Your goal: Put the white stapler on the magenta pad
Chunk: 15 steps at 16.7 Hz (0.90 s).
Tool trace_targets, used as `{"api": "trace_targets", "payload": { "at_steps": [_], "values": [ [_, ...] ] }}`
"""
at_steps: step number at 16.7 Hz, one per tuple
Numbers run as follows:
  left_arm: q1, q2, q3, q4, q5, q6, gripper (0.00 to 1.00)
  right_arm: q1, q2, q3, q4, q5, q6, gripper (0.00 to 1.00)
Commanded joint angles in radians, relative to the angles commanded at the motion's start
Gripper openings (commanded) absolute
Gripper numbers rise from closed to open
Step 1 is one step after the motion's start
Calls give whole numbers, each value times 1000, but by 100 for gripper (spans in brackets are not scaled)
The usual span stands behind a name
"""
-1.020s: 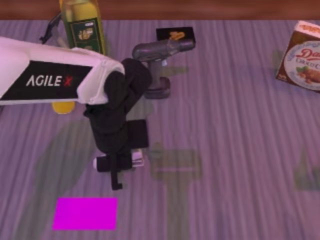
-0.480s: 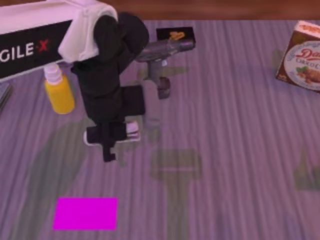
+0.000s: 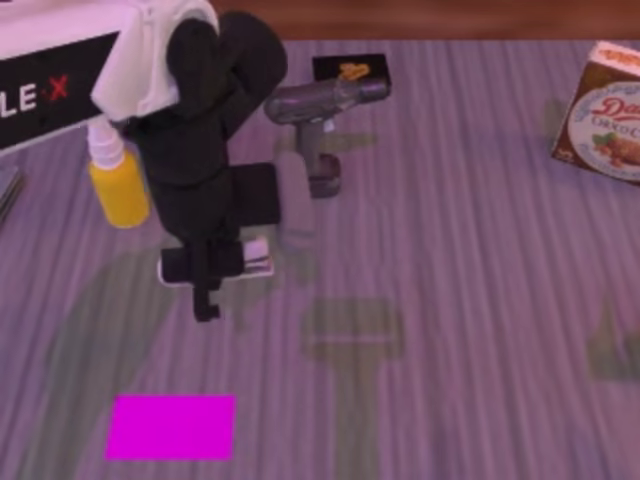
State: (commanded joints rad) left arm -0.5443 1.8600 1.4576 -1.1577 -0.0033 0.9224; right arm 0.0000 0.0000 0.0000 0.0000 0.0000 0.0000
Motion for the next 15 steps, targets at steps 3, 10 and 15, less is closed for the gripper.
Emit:
{"api": "trace_targets", "payload": {
  "at_steps": [3, 10, 15],
  "values": [
    [8, -112, -134, 22, -4, 30, 0, 0, 0, 0, 0, 0, 0, 100],
    [10, -353, -431, 66, -12, 116, 0, 0, 0, 0, 0, 0, 0, 100],
    [7, -349, -432, 67, -12, 116, 0, 0, 0, 0, 0, 0, 0, 100]
  ]
}}
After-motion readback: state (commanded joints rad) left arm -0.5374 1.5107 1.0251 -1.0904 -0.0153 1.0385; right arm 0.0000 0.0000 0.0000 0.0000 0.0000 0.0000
